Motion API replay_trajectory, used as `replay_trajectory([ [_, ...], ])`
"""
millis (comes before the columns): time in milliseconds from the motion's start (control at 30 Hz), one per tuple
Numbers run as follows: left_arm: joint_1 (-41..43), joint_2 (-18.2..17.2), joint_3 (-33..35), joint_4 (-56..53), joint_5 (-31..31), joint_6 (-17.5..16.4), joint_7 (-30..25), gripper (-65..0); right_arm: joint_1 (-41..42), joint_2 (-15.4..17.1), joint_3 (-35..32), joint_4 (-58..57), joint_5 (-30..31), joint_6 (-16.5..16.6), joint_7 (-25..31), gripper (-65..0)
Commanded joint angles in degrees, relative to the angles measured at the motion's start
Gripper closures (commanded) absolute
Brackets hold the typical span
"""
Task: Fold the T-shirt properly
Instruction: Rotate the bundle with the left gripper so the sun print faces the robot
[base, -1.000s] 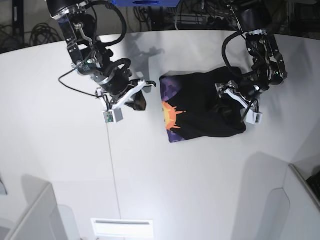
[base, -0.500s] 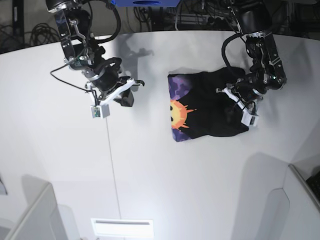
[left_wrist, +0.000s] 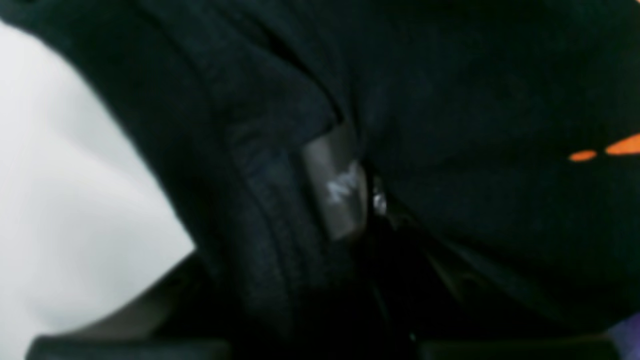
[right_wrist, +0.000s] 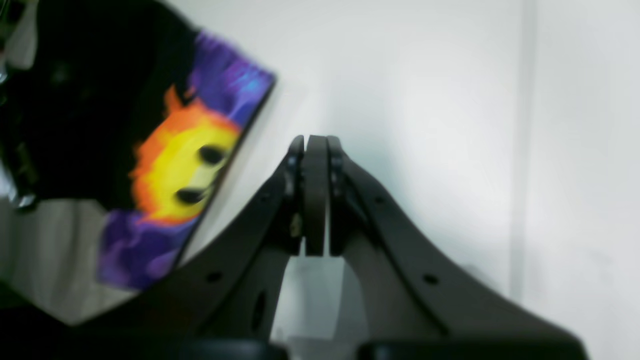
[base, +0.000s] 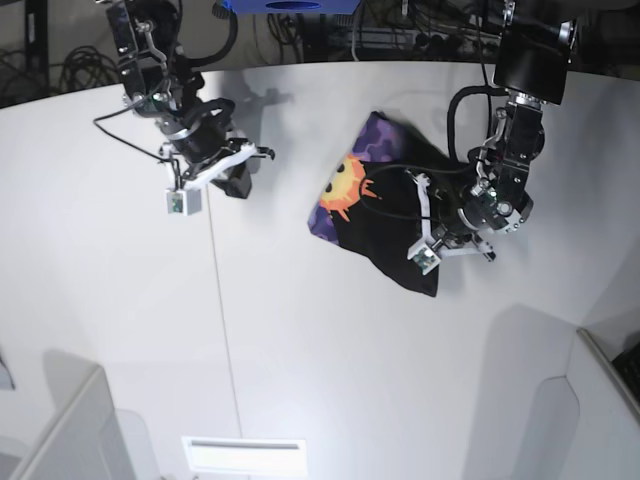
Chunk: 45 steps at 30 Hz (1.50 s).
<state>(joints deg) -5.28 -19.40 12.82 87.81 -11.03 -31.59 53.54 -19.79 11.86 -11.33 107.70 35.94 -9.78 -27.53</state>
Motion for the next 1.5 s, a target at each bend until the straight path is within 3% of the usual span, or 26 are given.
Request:
replay_trajectory([
  [0,-0.13,-0.60,2.17,0.41,0.96,-1.15,3.38,0.0,-0.38,0.14,0.56,1.27,0.50,0.59,1.11,0.0],
  [433,-12.44,-3.24,26.43,1.11,3.16,-1.59,2.59,0.0,-9.53,-0.38,9.44,4.70,0.50,0.59,1.11,0.0],
  [600,-16.92,-4.73,34.43,1.02,3.16,-6.16,-2.95,0.0,-12.60,-0.47,10.50,4.70,0.50,0.51,1.20,0.0],
  [833,-22.55,-6.40,42.79,0.76,3.16,-8.41,-10.86,0.0,-14.63,-5.22,11.90,4.61,0.23,0.42,1.20,0.0],
  [1000,-25.80,-6.49,45.42,-2.58,3.16,-8.41,-12.53,0.0,-14.71,-8.03,11.55,4.43,0.23,0.42,1.20,0.0],
  [1133,-26.68,-6.49,45.42,-4.78,3.16,-8.41,-18.51,0.0,-14.71,-8.91,11.55,4.26,0.14,0.33,1.20,0.0],
  [1467,-27.03,-6.49,45.25,-4.87,3.16,-8.41,-18.95,0.0,-14.45,-10.14,11.55,4.17,0.14,0.33,1.20,0.0],
])
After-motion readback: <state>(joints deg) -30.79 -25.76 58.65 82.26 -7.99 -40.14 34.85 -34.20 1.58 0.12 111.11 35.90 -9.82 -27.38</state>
